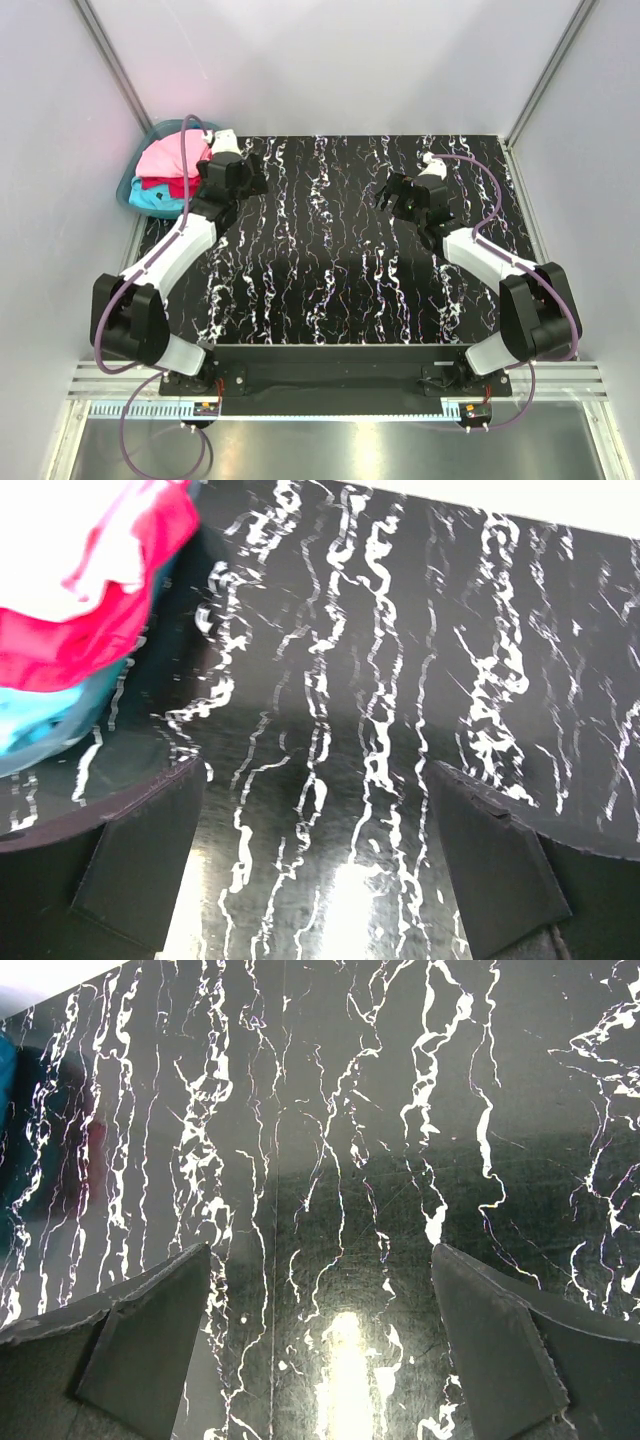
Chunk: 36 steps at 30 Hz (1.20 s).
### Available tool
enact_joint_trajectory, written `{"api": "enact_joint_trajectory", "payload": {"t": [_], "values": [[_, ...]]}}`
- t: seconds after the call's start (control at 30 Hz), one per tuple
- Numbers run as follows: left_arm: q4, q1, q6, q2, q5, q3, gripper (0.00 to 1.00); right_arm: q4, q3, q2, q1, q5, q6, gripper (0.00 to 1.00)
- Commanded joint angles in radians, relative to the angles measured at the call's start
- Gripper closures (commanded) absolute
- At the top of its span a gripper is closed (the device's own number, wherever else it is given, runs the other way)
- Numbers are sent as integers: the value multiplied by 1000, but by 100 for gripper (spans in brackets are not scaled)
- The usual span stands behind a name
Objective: Fold and stack the t-shirts
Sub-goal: Grab the tshirt from the pile
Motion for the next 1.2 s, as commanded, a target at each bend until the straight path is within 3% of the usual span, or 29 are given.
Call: {"api": "enact_joint_trajectory", "payload": {"t": [0.0,0.4,0.6,0.73,0.87,0.97,1.17], "values": [[62,0,36,-56,-81,-25,1,29,23,-11,3,9,18,0],[78,15,47,-63,-42,-56,1,26,23,-5,3,-26,26,0],[-13,138,14,129,-88,143,1,20,20,-23,3,-63,51,0],[33,249,-40,242,123,225,1,29,-8,-55,4,-87,78,0],[23,269,62,362,56,367,1,92,-67,-108,6,-112,115,0],[-10,298,55,439,53,448,2,100,-69,-114,12,-137,117,0],[-16,341,102,503,30,464,3,98,-63,-86,27,-139,115,0]]}}
